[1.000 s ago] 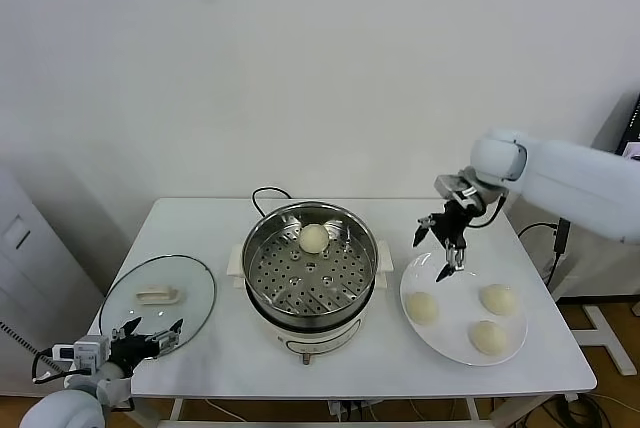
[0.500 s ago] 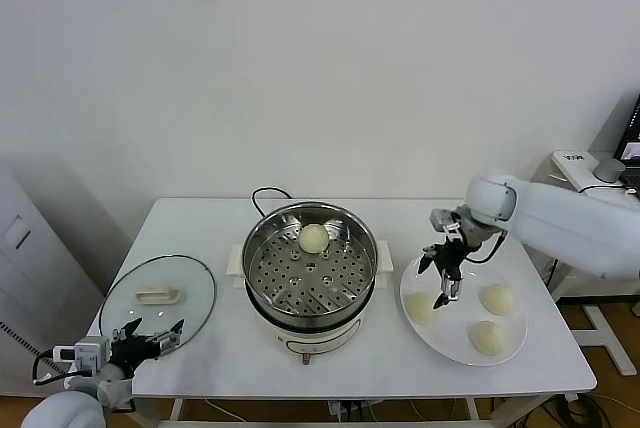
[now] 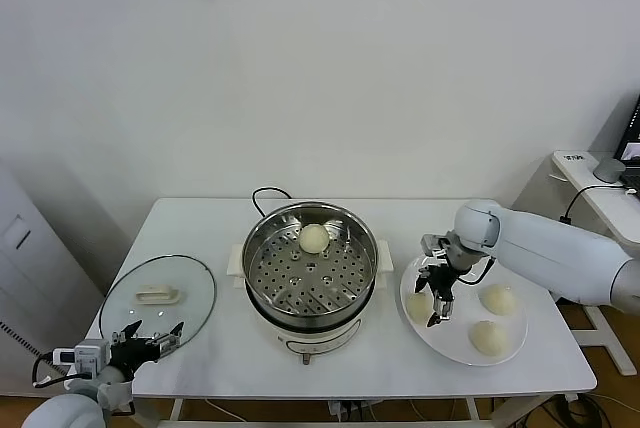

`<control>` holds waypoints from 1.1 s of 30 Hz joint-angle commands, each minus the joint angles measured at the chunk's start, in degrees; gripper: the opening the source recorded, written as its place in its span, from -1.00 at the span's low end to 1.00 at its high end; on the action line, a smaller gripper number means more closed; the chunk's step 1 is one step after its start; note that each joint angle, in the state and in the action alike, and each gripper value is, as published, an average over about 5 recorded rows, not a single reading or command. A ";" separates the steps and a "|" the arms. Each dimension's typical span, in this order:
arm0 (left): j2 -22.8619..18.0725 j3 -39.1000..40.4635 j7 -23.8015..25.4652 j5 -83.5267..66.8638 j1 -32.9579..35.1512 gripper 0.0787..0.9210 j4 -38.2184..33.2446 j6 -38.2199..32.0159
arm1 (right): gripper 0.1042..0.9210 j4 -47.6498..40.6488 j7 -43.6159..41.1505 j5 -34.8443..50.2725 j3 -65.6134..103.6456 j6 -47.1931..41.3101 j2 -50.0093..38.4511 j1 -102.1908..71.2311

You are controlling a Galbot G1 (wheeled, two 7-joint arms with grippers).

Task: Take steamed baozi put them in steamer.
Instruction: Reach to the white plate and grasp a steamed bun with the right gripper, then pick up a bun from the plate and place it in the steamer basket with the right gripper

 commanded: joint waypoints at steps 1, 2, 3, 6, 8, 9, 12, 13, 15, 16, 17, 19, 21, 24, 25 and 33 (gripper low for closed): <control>0.00 0.02 0.00 0.04 0.11 0.77 -0.13 0.01 | 0.43 -1.84 0.87 -2.63 3.94 -0.42 0.39 -3.59; -0.01 0.00 0.00 0.05 0.15 0.77 -0.19 0.01 | 0.37 -1.85 0.87 -2.62 4.15 -0.48 0.37 -3.69; -0.02 -0.02 0.00 0.05 0.19 0.77 -0.25 0.02 | 0.28 -1.79 0.86 -2.54 4.32 -0.55 0.32 -3.75; -0.06 -0.07 -0.03 0.05 0.27 0.77 -0.41 0.04 | 0.07 -1.56 0.91 -2.24 5.03 -0.71 0.13 -3.91; -0.07 -0.09 -0.08 0.05 0.30 0.77 -0.52 0.09 | -0.04 -1.43 0.96 -2.03 5.39 -0.79 -0.09 -3.81; -0.07 -0.09 -0.10 0.05 0.31 0.77 -0.58 0.12 | -0.10 -1.30 0.93 -1.91 5.44 -0.82 -0.29 -3.64; -0.02 -0.13 -0.20 0.06 0.40 0.77 -0.78 0.25 | -0.16 0.00 0.78 -0.73 4.87 -1.05 -1.55 -2.34; 0.00 -0.14 -0.22 0.06 0.43 0.77 -0.82 0.28 | -0.17 0.82 0.67 0.22 4.07 -1.23 -2.29 -1.32; 0.04 -0.20 -0.25 0.05 0.45 0.77 -0.83 0.30 | -0.17 3.31 0.14 2.67 1.03 -1.60 -4.33 3.13; 0.05 -0.22 -0.26 0.05 0.44 0.77 -0.80 0.30 | -0.17 4.79 -0.21 4.11 -1.19 -1.77 -5.45 6.39; 0.08 -0.23 -0.27 0.05 0.42 0.77 -0.77 0.30 | -0.17 6.15 -0.66 5.28 -3.49 -1.86 -6.48 9.87; 0.10 -0.21 -0.29 0.04 0.36 0.77 -0.77 0.30 | -0.17 9.11 -1.82 7.52 -8.45 -1.95 -8.27 17.34; 0.09 -0.13 -0.33 0.04 0.26 0.77 -0.86 0.33 | -0.17 11.90 -2.78 9.80 -13.85 -2.13 -9.28 24.58; 0.08 -0.02 -0.40 0.05 0.13 0.77 -1.09 0.40 | -0.17 15.92 -3.60 14.07 -21.45 -3.04 -9.83 35.22; 0.09 0.01 -0.42 0.05 0.09 0.77 -1.14 0.42 | -0.17 17.05 -3.73 15.40 -23.30 -3.50 -9.79 38.27; 0.19 0.29 -0.49 0.13 -0.08 0.77 -0.84 0.43 | -0.17 20.20 -2.47 26.02 -27.13 -8.31 -4.52 48.61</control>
